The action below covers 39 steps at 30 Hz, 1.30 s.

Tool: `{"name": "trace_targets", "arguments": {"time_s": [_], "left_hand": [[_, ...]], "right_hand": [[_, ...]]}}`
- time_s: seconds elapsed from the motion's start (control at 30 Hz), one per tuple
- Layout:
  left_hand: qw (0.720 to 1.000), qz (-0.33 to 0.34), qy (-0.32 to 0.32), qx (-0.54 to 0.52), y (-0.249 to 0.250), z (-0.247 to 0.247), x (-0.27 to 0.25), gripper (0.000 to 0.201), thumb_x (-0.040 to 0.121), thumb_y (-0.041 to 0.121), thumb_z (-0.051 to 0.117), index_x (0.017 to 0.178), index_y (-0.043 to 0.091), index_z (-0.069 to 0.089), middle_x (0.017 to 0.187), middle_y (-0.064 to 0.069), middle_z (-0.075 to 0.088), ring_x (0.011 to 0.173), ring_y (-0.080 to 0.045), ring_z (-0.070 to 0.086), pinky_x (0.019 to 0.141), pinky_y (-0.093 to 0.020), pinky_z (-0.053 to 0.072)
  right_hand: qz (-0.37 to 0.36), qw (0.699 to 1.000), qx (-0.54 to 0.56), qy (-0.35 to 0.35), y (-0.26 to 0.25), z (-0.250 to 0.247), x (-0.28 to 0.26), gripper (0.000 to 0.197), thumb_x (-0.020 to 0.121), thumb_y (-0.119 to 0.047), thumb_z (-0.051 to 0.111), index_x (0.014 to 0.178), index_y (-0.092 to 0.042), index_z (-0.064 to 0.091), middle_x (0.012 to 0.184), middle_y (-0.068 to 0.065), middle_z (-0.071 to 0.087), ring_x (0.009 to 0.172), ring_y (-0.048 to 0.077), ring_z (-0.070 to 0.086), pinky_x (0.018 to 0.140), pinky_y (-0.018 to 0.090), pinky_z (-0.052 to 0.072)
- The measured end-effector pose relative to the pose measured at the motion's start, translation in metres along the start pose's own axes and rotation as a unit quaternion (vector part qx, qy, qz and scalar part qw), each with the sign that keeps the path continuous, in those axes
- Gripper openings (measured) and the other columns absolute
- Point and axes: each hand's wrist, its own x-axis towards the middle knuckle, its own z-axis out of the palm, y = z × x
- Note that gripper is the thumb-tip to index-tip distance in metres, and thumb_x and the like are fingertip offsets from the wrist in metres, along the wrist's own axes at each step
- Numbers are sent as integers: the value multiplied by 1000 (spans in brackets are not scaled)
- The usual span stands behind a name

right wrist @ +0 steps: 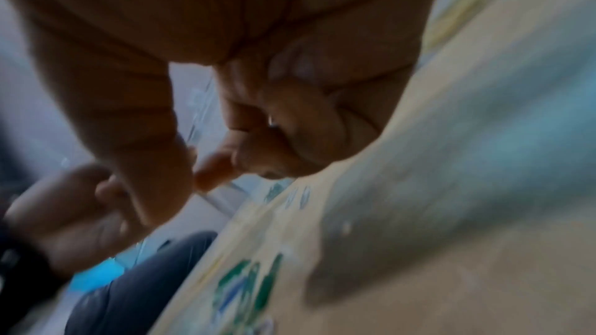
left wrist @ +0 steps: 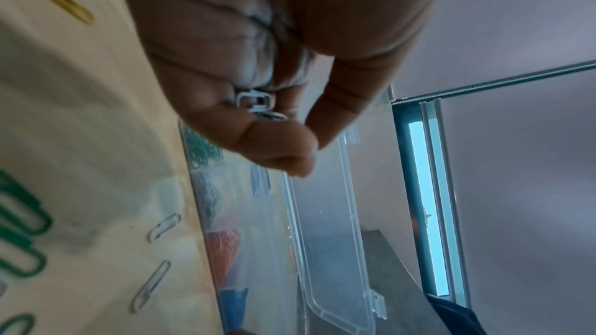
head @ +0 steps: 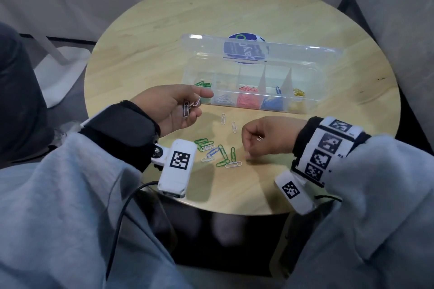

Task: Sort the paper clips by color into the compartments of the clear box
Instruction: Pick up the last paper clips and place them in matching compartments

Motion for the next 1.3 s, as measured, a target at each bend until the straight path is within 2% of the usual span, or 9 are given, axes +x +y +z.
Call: {"name": "trace_targets", "arguments": {"time_s": [0.13,0.23,0.37,0.47,0.57,0.67,0.9,1.2,1.3], "left_hand": [[999,-12,6,-38,1,1,1,28,90,5,33,76,7,57,65,-3,43,40,-8,51,39,-12,44],[999,-19,9,-37,1,3,1,28,92,12,38,72,7,55,64,-3,45,42,-9,53,40,-14,46],[993,-33,41,104,-2,9,4,29,94,22,44,72,10,58,62,1,44,40,-7,48,38,-12,38],[938,-51,60,336,-9,11,7,14,90,19,54,78,13,58,62,0,37,48,-13,32,45,-21,23],[866,-35,25,498,-15,9,7,7,85,20,63,79,19,61,54,4,40,43,-8,36,46,-19,24],[837,-16,18,547,-20,12,7,11,82,15,63,76,23,60,60,10,50,53,-6,41,51,-20,30],[753,-23,6,657,-35,17,11,16,75,14,60,76,30,58,59,8,45,55,-12,43,51,-23,30],[728,3,-6,685,-40,15,16,15,76,16,63,76,26,53,58,7,43,52,-11,39,49,-23,26],[725,17,2,688,-42,14,18,16,76,17,64,79,27,52,57,7,41,52,-12,37,49,-24,25]], "right_hand": [[-14,994,-109,-17,-14,16,0,20,75,-19,72,66,-28,57,57,-7,43,53,6,40,59,23,35],[-25,988,-150,-36,-19,22,4,12,78,-18,68,86,-26,67,62,-9,44,56,6,41,58,21,35],[-19,977,-209,-46,-19,26,10,25,80,-17,63,102,-28,65,71,-13,41,72,12,48,69,26,40],[-15,969,-244,-47,-17,25,11,19,81,-14,60,96,-25,63,72,-13,39,79,16,48,70,28,41],[-10,962,-268,-49,-14,23,11,15,82,-12,57,78,-26,53,72,-10,42,78,17,47,60,25,37],[-6,965,-260,-32,-9,20,10,22,79,-11,59,68,-27,47,69,-9,44,74,17,48,63,27,39],[23,967,-255,-11,-5,14,11,17,78,-12,61,78,-26,52,67,-13,41,74,16,47,71,30,45],[73,976,-207,-3,-1,7,7,19,78,-12,57,65,-24,51,66,-9,51,71,14,51,65,25,45],[87,991,-96,23,3,-7,1,17,76,-12,62,64,-22,55,55,-10,56,54,5,53,58,20,44]]}}
